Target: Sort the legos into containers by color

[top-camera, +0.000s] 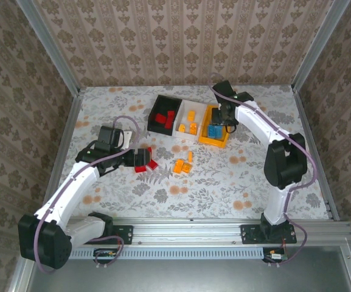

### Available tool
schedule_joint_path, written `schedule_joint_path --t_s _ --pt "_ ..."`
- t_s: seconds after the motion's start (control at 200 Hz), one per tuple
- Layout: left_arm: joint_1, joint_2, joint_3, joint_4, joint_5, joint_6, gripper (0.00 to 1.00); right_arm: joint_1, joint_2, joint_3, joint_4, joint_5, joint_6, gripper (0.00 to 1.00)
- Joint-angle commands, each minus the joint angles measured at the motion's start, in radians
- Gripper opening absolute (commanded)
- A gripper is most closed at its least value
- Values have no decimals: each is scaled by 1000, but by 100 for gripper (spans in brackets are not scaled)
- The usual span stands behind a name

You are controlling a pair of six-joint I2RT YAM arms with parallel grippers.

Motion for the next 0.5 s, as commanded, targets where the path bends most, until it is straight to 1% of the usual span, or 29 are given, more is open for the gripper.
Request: schedule_joint_path --t_s 0.0,0.125,0.275,0.385,0.445,0.45,0.495 --pt "12 -8 -6 -17 7 -2 92 0 62 83 -51 22 -45 39" --pt "17 0 -4 -20 11 5 93 -6 121 148 -72 20 -51 39" --pt "22 0 -5 -17 13 6 93 -8 149 180 -75 19 -50 40" --pt "24 3 -7 -16 19 7 93 -8 162 194 -79 18 -51 49" --pt "27 4 -7 -14 19 7 94 -7 166 199 -83 20 -52 57" --pt "26 4 -8 -14 19 7 94 -7 166 199 -83 21 -51 59" --pt "27 5 -6 -15 20 8 94 -9 162 201 -85 23 -52 63"
